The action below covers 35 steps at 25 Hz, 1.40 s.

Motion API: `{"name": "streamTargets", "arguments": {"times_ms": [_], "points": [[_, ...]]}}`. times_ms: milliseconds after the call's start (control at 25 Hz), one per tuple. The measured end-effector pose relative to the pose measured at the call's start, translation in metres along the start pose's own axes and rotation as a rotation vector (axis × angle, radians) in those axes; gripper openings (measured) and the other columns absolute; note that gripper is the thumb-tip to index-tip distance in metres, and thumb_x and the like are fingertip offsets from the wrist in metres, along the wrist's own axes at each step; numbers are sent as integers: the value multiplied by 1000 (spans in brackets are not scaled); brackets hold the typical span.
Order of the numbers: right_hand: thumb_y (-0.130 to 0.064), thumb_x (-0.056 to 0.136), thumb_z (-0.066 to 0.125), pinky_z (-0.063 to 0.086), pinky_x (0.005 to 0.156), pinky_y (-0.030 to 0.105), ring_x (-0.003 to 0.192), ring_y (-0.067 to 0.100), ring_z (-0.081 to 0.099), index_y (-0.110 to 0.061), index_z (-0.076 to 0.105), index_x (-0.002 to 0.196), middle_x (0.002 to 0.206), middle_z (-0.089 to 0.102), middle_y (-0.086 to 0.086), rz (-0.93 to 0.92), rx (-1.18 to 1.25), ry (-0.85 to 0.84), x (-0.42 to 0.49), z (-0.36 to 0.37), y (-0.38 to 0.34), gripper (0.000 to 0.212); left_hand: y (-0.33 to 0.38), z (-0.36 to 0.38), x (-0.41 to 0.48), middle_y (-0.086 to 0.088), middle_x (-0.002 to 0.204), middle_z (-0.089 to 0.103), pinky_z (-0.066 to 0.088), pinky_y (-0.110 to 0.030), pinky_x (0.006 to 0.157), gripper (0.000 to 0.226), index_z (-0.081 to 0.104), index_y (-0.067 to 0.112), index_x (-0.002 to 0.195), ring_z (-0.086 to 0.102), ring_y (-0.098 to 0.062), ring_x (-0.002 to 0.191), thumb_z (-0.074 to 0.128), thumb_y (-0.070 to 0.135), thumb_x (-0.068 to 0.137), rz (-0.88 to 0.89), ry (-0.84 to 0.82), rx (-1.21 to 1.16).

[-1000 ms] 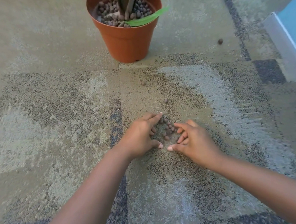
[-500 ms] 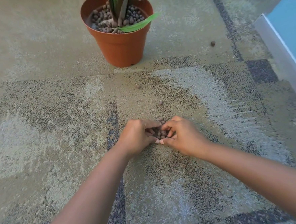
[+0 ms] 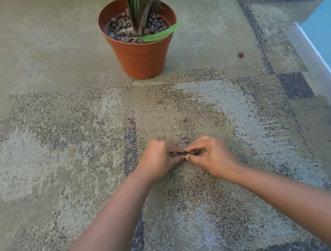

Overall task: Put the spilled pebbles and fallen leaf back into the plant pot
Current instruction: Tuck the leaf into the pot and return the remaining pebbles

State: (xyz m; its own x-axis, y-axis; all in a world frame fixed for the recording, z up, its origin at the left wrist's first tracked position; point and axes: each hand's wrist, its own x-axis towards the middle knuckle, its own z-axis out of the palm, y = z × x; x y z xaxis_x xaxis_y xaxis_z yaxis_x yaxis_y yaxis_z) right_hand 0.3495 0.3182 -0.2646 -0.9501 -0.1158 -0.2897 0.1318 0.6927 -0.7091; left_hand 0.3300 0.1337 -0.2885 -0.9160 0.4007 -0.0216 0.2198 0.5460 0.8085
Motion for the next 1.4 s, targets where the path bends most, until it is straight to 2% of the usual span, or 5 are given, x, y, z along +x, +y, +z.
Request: {"name": "streamTargets", "arguments": {"times_ms": [280, 800, 920, 1200, 1400], "points": [[-27, 70, 81, 43, 49, 14, 52, 7, 55, -38, 75, 78, 74, 72, -7, 195, 205, -81, 2, -13, 6, 15, 2, -10, 0, 9, 88, 75, 54, -10, 71, 20, 77, 17, 93, 70, -2, 76, 82, 11, 75, -145, -6, -177], [1, 61, 80, 58, 71, 29, 86, 27, 73, 2, 75, 84, 93, 74, 18, 437, 770, -223, 19, -42, -8, 24, 26, -56, 6, -12, 89, 77, 58, -24, 72, 19, 80, 11, 79, 74, -24, 87, 81, 12, 60, -480, 186, -1219], [-5, 67, 77, 57, 69, 23, 87, 24, 73, 0, 71, 94, 95, 74, 14, 297, 737, -227, 43, -77, -41, 28, 36, -102, 42, -6, 89, 77, 56, -20, 74, 13, 80, 12, 82, 73, -18, 88, 78, 14, 68, -248, 245, -1312], [2, 72, 78, 58, 71, 25, 82, 21, 73, -1, 70, 89, 85, 74, 8, -141, 677, 30, 158, -140, -179, 19, 49, -236, 189, -8, 93, 76, 60, -33, 76, 25, 75, 7, 96, 74, -19, 82, 84, 17, 74, -145, 538, -348], [-25, 78, 80, 54, 91, 30, 103, 16, 65, -8, 65, 120, 120, 66, 9, -156, 152, 330, 194, -98, -177, 48, 34, -215, 197, -11, 106, 73, 54, -31, 81, 30, 75, 13, 107, 69, -25, 89, 68, 1, 80, -162, 373, 432]]}}
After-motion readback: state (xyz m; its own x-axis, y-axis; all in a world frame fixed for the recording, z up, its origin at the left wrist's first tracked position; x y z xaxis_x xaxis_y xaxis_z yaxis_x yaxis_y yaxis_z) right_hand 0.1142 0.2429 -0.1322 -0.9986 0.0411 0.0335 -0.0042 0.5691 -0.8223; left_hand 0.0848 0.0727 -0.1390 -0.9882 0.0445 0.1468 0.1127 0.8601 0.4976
